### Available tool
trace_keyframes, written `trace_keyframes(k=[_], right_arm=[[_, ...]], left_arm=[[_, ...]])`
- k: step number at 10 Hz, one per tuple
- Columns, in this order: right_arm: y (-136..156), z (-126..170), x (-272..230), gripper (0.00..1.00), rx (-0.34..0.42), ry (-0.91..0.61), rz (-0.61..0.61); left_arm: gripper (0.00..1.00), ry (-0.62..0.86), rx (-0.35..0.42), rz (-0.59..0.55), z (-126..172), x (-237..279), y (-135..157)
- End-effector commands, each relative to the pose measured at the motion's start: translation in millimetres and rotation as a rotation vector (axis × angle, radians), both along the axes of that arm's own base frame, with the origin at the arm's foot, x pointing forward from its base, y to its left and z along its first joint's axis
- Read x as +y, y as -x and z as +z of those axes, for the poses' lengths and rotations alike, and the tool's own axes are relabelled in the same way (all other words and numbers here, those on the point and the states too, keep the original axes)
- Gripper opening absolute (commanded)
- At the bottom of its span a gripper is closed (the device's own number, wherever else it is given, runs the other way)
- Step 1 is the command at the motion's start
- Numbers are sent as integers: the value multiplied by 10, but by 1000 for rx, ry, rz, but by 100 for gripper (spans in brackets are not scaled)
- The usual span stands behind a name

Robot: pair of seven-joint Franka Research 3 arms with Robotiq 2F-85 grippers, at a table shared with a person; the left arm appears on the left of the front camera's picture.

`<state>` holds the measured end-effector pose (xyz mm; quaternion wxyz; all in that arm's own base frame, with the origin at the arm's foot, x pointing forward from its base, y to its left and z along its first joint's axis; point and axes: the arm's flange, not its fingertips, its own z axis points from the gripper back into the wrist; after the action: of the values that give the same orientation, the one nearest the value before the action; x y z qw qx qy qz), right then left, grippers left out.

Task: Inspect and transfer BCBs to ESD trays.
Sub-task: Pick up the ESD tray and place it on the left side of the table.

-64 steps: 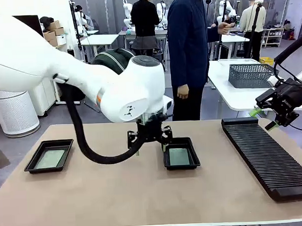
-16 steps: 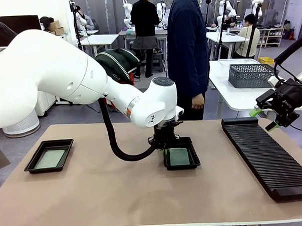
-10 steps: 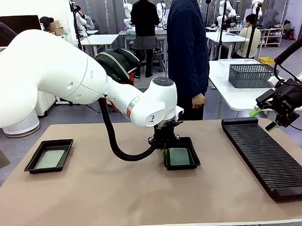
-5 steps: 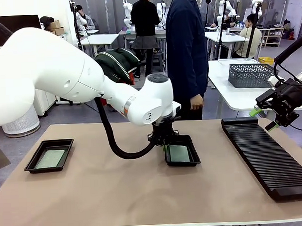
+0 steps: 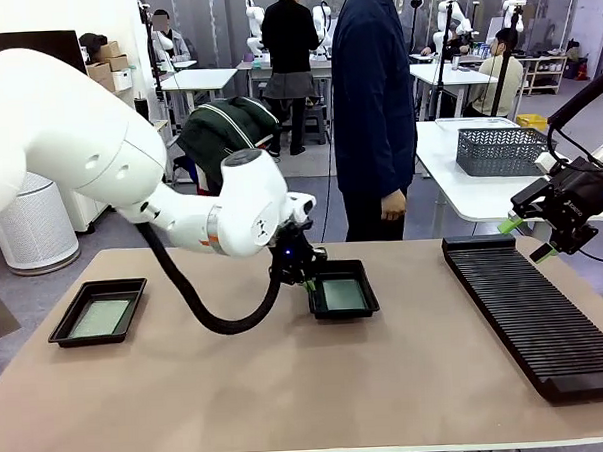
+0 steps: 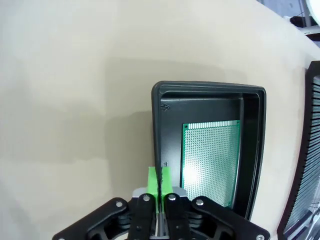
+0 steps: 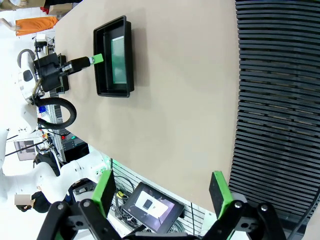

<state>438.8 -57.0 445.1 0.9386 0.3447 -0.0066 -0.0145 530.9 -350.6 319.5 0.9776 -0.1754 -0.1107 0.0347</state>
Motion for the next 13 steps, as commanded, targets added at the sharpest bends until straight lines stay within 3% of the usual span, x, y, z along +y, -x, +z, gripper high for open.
trace_keyframes(k=[1,5,8,13], right_arm=[[23,-16,22,100,-5,5,-27],[23,-16,22,100,-5,5,-27],[23,-16,22,100,-5,5,-27],[23,-16,22,100,-5,5,-27]], left_arm=[[3,104,1,-37,13,441,96],[3,159,-32,-82,119,1343,136],[3,117,-45,-105,235,1992,123],[3,54,-41,-115,198,2656,67]])
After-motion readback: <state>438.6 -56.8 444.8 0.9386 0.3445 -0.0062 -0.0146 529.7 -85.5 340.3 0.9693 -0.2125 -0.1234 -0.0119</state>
